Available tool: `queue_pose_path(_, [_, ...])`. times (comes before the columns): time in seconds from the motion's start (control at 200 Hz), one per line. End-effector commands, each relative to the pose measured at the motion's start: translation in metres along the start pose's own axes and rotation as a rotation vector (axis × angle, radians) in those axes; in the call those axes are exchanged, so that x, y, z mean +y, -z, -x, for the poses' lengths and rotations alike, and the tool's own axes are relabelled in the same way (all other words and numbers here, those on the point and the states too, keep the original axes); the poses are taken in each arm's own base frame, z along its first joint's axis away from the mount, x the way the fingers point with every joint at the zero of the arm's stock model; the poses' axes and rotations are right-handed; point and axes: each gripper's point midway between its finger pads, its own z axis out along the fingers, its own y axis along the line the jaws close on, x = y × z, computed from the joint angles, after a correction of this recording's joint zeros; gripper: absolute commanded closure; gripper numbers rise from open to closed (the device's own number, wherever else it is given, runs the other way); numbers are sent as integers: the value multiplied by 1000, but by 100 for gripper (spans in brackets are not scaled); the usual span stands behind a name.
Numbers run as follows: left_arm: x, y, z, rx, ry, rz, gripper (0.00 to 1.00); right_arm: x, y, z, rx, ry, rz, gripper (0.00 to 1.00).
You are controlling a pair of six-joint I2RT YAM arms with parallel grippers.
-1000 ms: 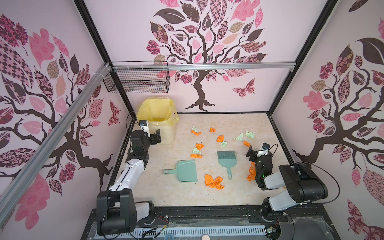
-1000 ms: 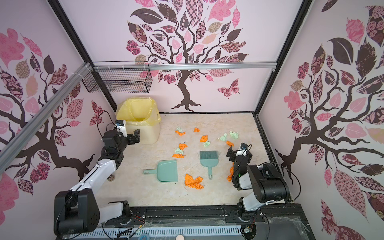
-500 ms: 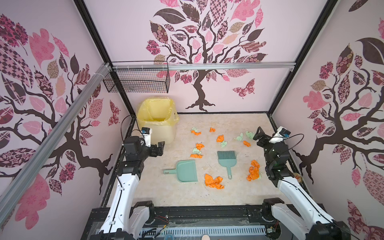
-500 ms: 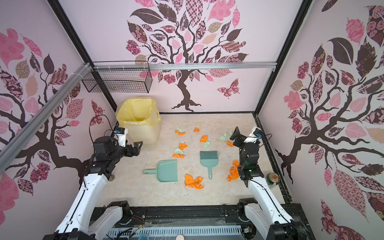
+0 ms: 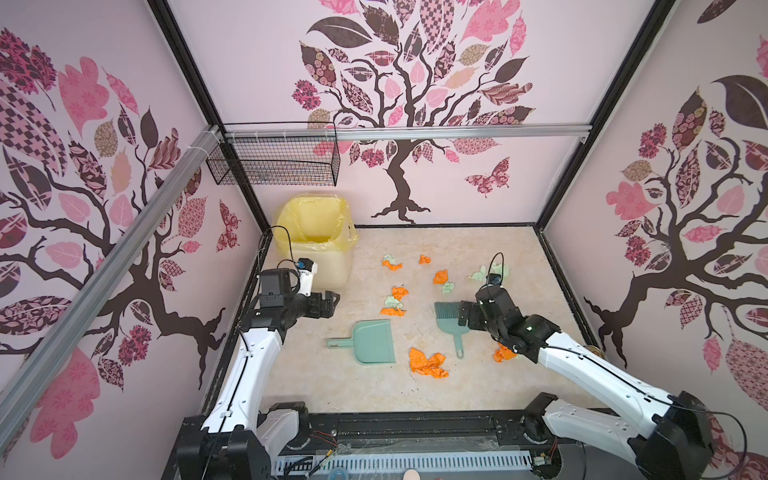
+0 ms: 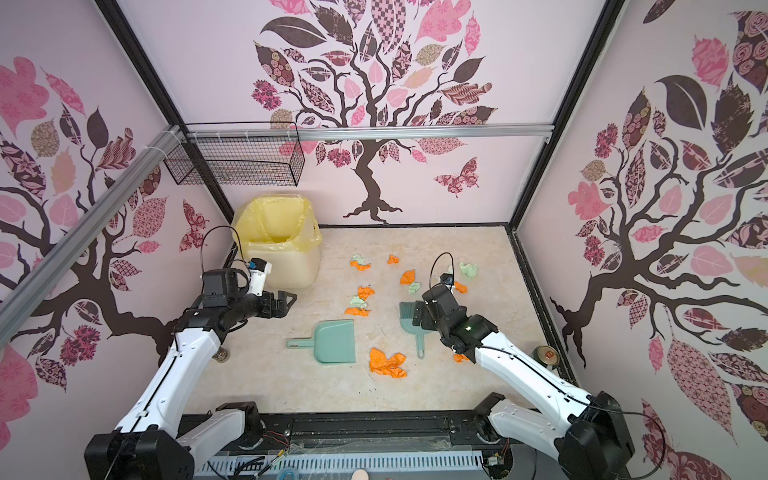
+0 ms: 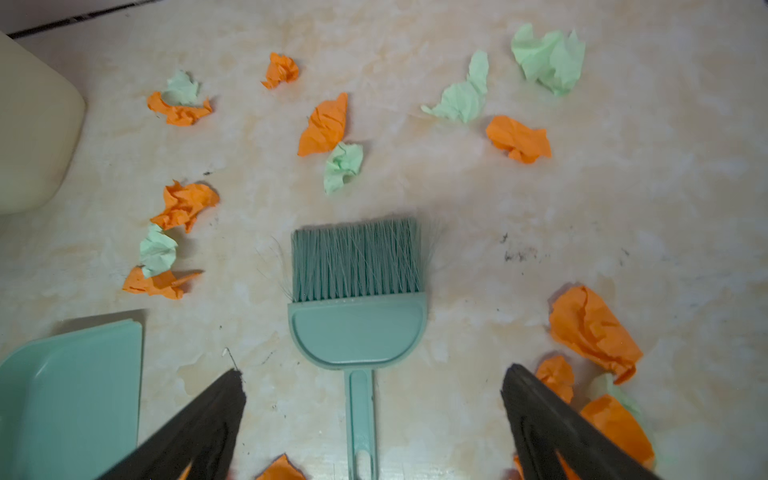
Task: Sweep away the paper scraps from the table
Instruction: 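Reach the right gripper over the green brush handle while the left arm moves forward, then close the right gripper on the green brush handle and lift it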
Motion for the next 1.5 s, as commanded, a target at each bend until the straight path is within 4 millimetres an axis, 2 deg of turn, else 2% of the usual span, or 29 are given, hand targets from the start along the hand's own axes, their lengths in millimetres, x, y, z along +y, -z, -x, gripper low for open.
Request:
queue_pose_path(0.0, [-20, 7, 11, 3, -38, -96, 3, -10, -2, -33, 122, -59, -23, 3])
queue_pose_path(0.205, [-12, -1, -3, 44, -49, -62, 3, -5, -22, -66, 245, -14, -6, 17])
queue_pose_path(0.275, [-7, -6, -10, 60, -53, -43, 4, -4, -29, -71, 278, 10, -20, 20])
queue_pose_path(0.455, [-5, -19, -27, 131, -73, -70, 13, 0, -48, -78, 315, 55, -45, 28])
queue_pose_path(0.565, [-1, -25, -32, 164, -69, -66, 14, 5, -58, -85, 344, 63, -39, 31])
queue_pose_path(0.72, [1, -29, -35, 165, -66, -60, 14, 18, -62, -88, 338, 75, -20, 32])
queue_pose_path(0.835, [2, -32, -36, 165, -48, -61, 14, 18, -67, -95, 360, 99, -46, 35])
queue_pose_path(1.305, [2, -36, -45, 191, -35, -71, 15, 5, -86, -123, 424, 119, -107, 61])
queue_pose_path(1.495, [2, -36, -45, 191, -36, -67, 15, 5, -80, -118, 410, 116, -103, 73])
